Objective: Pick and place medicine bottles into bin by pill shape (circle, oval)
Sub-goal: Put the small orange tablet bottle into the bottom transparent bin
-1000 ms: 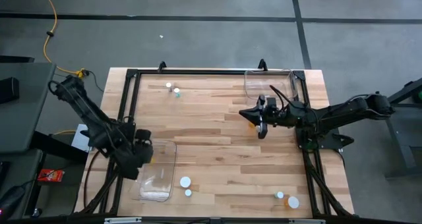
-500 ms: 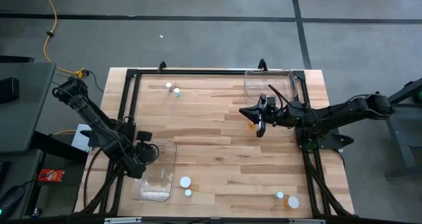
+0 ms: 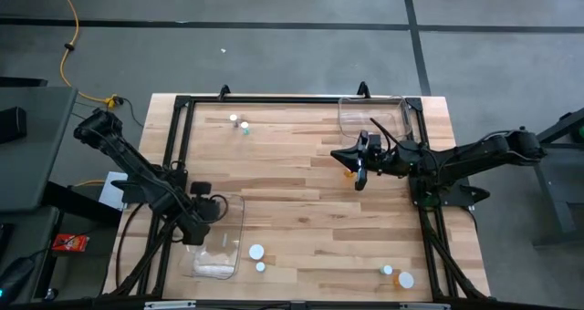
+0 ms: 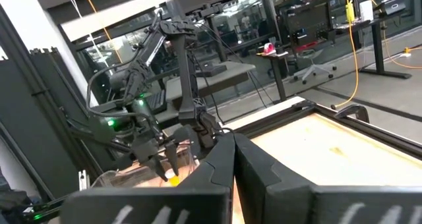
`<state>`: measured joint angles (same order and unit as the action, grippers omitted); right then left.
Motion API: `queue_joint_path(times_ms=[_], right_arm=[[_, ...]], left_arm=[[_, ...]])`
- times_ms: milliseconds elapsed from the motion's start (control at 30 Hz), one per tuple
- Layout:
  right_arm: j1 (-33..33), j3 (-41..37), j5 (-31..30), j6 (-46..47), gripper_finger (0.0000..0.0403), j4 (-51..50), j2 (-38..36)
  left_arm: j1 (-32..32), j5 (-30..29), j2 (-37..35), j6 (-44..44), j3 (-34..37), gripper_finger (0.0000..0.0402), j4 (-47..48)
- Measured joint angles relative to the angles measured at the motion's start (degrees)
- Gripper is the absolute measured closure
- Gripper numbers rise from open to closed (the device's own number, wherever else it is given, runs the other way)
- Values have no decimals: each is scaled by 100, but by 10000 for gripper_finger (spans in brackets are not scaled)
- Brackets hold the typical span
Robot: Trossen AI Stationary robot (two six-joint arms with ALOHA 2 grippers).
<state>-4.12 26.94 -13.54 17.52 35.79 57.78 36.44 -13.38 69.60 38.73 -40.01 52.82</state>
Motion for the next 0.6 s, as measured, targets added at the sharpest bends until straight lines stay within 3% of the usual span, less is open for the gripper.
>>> queue_joint_path(times_ms=[300,600], right_arm=[[2,0,-2,0,402,2,0],[2,0,-2,-2,402,2,0]], left_arm=[[-49,-36,0,-699,0,290,-7],[-49,-30,0,-687,0,290,-31]])
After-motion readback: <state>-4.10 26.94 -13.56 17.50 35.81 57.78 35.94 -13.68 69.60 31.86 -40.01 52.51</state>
